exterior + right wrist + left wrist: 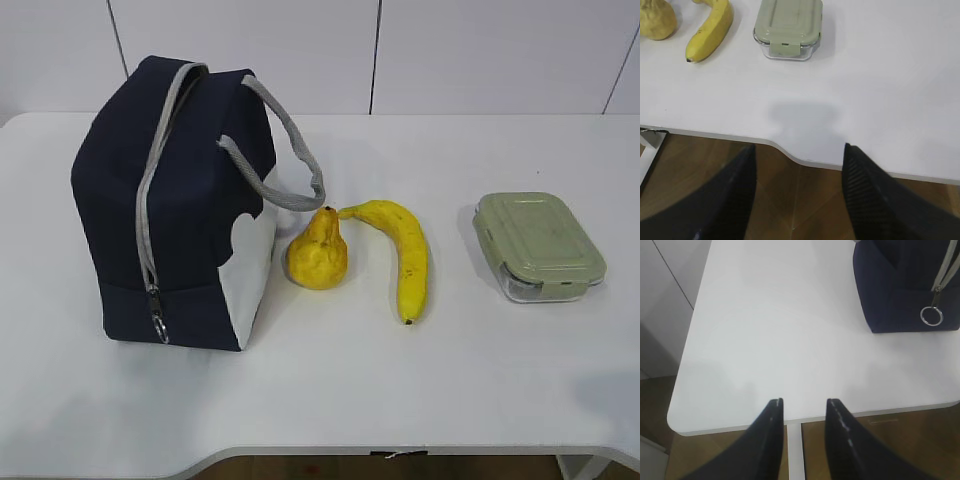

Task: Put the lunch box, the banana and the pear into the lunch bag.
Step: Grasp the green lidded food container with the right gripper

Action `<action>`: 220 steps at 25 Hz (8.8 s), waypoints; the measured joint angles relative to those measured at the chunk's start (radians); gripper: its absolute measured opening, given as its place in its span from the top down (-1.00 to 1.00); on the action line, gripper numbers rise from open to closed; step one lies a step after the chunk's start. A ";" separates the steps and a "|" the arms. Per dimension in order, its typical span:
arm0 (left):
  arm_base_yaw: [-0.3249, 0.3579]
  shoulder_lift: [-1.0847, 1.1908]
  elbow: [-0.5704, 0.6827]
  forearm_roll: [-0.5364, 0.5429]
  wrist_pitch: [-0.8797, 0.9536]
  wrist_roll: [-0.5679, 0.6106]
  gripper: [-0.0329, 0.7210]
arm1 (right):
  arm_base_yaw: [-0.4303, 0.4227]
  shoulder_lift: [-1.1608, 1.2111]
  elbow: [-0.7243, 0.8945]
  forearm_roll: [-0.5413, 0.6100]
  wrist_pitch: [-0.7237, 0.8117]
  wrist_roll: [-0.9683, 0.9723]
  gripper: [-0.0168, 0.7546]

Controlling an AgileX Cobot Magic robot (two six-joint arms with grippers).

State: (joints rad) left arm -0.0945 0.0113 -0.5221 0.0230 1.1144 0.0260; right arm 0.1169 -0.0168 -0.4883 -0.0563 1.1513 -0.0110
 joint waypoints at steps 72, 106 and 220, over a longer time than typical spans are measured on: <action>0.000 0.000 0.000 0.094 -0.008 0.000 0.33 | 0.000 0.762 -0.263 0.169 -0.088 -0.002 -0.19; 0.000 0.000 0.000 0.087 -0.008 0.000 0.30 | -0.465 1.632 -0.719 0.888 0.058 -0.779 -0.19; 0.000 0.000 0.000 0.087 -0.008 0.000 0.27 | -0.489 2.199 -1.030 0.943 0.067 -0.789 -0.10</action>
State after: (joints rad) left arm -0.0945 0.0113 -0.5221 0.1098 1.1065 0.0260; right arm -0.3716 2.1817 -1.5179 0.8872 1.2182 -0.8002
